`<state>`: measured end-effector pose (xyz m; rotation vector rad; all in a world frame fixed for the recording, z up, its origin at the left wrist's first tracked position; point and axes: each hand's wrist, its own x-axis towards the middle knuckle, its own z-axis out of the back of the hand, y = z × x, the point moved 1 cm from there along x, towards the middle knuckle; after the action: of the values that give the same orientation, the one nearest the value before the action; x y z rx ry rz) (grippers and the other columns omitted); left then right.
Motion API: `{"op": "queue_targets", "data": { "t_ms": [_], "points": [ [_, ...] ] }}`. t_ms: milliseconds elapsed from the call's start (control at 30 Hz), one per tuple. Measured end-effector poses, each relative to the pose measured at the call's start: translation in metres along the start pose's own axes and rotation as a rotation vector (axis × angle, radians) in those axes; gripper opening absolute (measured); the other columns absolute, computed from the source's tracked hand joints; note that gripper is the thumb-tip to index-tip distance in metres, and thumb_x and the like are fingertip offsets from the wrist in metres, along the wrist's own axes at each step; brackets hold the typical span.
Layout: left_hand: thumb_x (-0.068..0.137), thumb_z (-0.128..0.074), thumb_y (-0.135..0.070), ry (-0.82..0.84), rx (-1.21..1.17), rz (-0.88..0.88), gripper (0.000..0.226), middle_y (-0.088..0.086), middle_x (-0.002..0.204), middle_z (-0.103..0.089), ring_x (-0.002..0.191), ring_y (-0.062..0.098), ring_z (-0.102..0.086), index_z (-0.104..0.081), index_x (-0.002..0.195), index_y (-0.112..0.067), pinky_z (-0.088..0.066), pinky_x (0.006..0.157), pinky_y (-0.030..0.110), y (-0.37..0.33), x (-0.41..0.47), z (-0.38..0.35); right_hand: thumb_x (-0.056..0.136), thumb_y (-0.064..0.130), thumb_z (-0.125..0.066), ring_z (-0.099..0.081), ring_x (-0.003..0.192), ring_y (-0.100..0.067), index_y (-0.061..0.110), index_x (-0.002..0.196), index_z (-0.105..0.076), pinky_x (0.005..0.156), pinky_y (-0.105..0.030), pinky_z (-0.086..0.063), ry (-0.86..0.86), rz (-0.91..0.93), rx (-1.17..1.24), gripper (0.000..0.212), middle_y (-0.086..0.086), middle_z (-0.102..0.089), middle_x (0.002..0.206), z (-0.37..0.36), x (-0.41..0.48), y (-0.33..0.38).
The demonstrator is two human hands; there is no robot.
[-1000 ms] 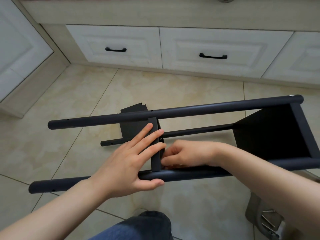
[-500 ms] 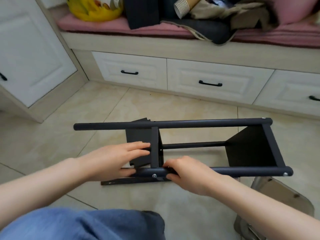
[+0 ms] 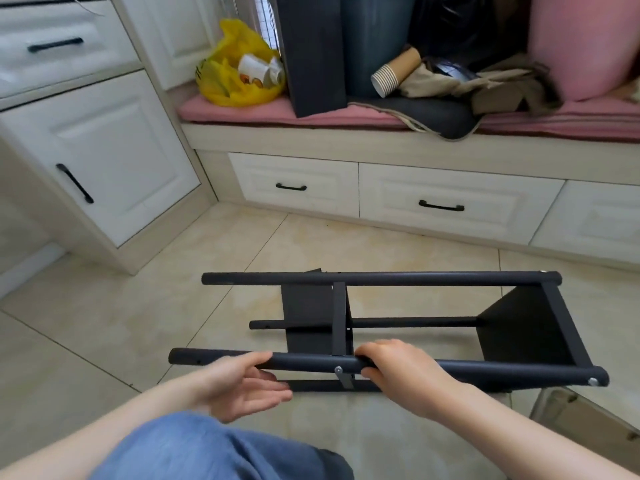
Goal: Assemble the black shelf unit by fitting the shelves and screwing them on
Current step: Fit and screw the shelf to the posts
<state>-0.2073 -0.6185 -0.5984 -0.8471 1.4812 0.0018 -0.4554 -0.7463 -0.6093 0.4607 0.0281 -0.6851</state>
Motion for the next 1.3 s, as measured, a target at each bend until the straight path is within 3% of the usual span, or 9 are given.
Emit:
{"op": "queue_targets", "data": {
  "t_ms": [67,200,267,500,667,867,967,1133,1300],
  "points": [
    [0.099,-0.061,-0.017,-0.010,-0.228,-0.066,0.034,0.036,0.108,-0.069,0.093,0.046,-0.073,-0.050,0.118,0.009,-0.062,0.057,0.037,0.011,0.010,-0.006,0.099,0.031,-0.046,-0.058,0.100,-0.026,0.026,0.110,-0.056,0.077,-0.038,-0.048,-0.002,-0.004,0.003,0.015,0.002,-0.062,0.109,0.002,0.001,0.000],
    [0.099,-0.055,0.000,-0.098,-0.487,-0.295,0.009,0.032,0.111,-0.065,0.112,0.045,-0.064,-0.056,0.106,0.005,-0.055,0.077,0.045,0.015,0.024,-0.010,0.099,0.031,-0.045,-0.057,0.099,-0.026,0.026,0.109,-0.055,0.073,-0.036,-0.045,-0.015,0.008,-0.039,0.015,0.003,-0.061,0.108,0.001,0.001,0.000],
    [0.098,-0.054,0.004,-0.108,-0.527,-0.330,0.008,0.031,0.114,-0.060,0.107,0.043,-0.063,-0.055,0.105,0.005,-0.052,0.076,0.047,0.014,0.026,-0.010,0.098,0.030,-0.045,-0.056,0.099,-0.025,0.025,0.109,-0.054,0.070,-0.035,-0.041,-0.034,0.020,-0.094,0.014,0.003,-0.060,0.106,0.003,0.000,-0.001],
    [0.095,-0.056,0.009,-0.061,-0.563,-0.410,0.028,0.032,0.107,-0.064,0.099,0.041,-0.066,-0.051,0.123,0.008,-0.061,0.053,0.039,0.003,0.022,-0.018,0.095,0.012,-0.050,-0.050,0.096,-0.026,0.021,0.122,-0.046,0.068,-0.034,-0.031,-0.086,0.023,-0.348,0.029,0.000,-0.054,0.110,0.004,0.003,-0.007],
    [0.094,-0.059,0.010,-0.079,-0.582,-0.480,0.048,0.036,0.123,-0.060,0.104,0.042,-0.066,-0.040,0.138,0.015,-0.063,0.062,0.045,-0.010,0.023,-0.031,0.091,0.006,-0.057,-0.052,0.097,-0.027,0.019,0.122,-0.046,0.066,-0.035,-0.032,-0.082,-0.015,-0.414,0.036,-0.002,-0.054,0.110,0.017,0.013,-0.018],
    [0.094,-0.060,0.010,-0.095,-0.571,-0.518,0.052,0.038,0.125,-0.058,0.103,0.046,-0.066,-0.038,0.140,0.014,-0.063,0.055,0.041,-0.029,0.020,-0.045,0.096,0.004,-0.047,-0.052,0.095,-0.026,0.020,0.123,-0.048,0.070,-0.037,-0.046,-0.125,-0.021,-0.363,0.032,-0.002,-0.056,0.107,0.031,0.020,-0.028],
    [0.093,-0.061,0.010,-0.102,-0.548,-0.529,0.048,0.039,0.126,-0.057,0.103,0.047,-0.066,-0.040,0.137,0.011,-0.063,0.061,0.046,-0.041,0.016,-0.055,0.097,0.003,-0.046,-0.050,0.098,-0.026,0.019,0.126,-0.048,0.070,-0.032,-0.038,-0.173,-0.012,-0.345,0.034,-0.003,-0.055,0.111,0.041,0.020,-0.032],
    [0.093,-0.061,0.010,-0.108,-0.529,-0.585,0.028,0.034,0.117,-0.061,0.097,0.045,-0.068,-0.045,0.110,-0.005,-0.057,0.070,0.049,-0.066,0.009,-0.068,0.100,0.007,-0.049,-0.048,0.097,-0.022,0.021,0.130,-0.046,0.072,-0.029,-0.038,-0.213,-0.006,-0.285,0.034,-0.002,-0.054,0.113,0.058,0.021,-0.036],
    [0.091,-0.065,0.007,-0.092,-0.444,-0.688,0.038,0.028,0.112,-0.065,0.091,0.041,-0.073,-0.048,0.121,-0.007,-0.063,0.060,0.045,-0.101,-0.002,-0.089,0.104,0.018,-0.045,-0.049,0.091,-0.018,0.022,0.119,-0.051,0.073,-0.030,-0.045,-0.262,-0.032,-0.194,0.017,0.003,-0.050,0.102,0.086,0.021,-0.046]
  ]
}}
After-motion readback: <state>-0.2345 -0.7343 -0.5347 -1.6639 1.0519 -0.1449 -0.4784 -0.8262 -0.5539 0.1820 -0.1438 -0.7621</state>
